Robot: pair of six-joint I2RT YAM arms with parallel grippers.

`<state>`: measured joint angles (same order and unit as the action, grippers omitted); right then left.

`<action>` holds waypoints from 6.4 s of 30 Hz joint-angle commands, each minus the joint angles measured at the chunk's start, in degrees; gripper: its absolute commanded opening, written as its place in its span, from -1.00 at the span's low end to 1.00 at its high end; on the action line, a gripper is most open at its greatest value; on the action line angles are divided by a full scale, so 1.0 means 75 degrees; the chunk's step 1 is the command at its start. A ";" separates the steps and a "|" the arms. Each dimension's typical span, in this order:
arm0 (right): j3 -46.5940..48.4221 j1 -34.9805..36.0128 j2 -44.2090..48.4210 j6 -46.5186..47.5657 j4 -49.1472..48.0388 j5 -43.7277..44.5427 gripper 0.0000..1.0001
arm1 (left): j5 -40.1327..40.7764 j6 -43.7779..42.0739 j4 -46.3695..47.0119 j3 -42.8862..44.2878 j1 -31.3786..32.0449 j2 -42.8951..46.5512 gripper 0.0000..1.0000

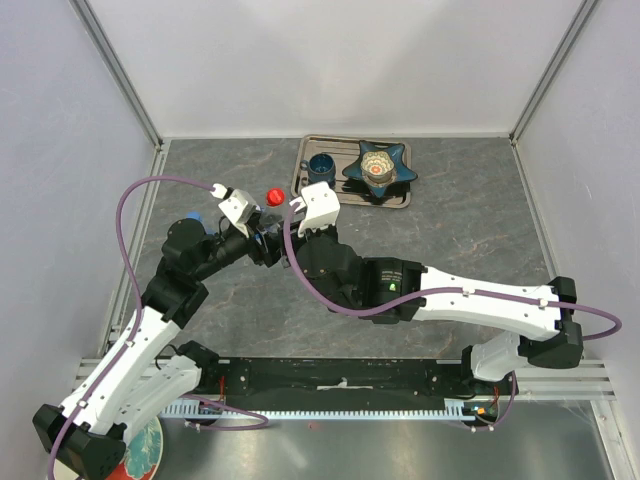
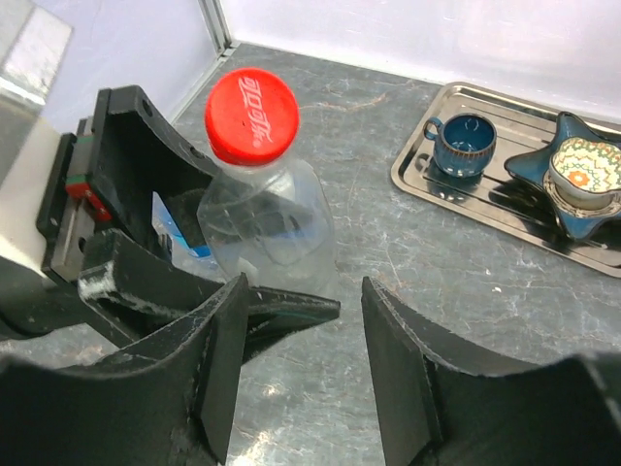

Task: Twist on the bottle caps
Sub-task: Screw the bottle cap onto the plastic bottle.

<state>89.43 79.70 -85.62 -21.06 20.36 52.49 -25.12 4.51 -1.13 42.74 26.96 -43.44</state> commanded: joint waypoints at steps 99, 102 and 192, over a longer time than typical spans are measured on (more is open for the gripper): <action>-0.0991 -0.2963 0.1960 0.3629 -0.3582 -1.0632 -0.31 | -0.4654 0.3009 0.1744 0.0067 0.0308 0.0308 -0.96; -0.0745 -0.3103 0.1878 0.3243 -0.3453 -1.0736 -0.37 | -0.4747 0.2600 0.1604 0.0067 0.0308 0.0308 -0.96; -0.1212 -0.3467 0.1537 0.1671 -0.0078 -1.2529 -0.56 | -0.4759 -0.0145 0.0361 -0.0542 0.0226 0.0835 -0.96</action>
<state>82.72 54.19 -75.59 -8.88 15.40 -38.00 -60.07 3.03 -4.25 38.09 28.84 -38.72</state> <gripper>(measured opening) 0.403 0.663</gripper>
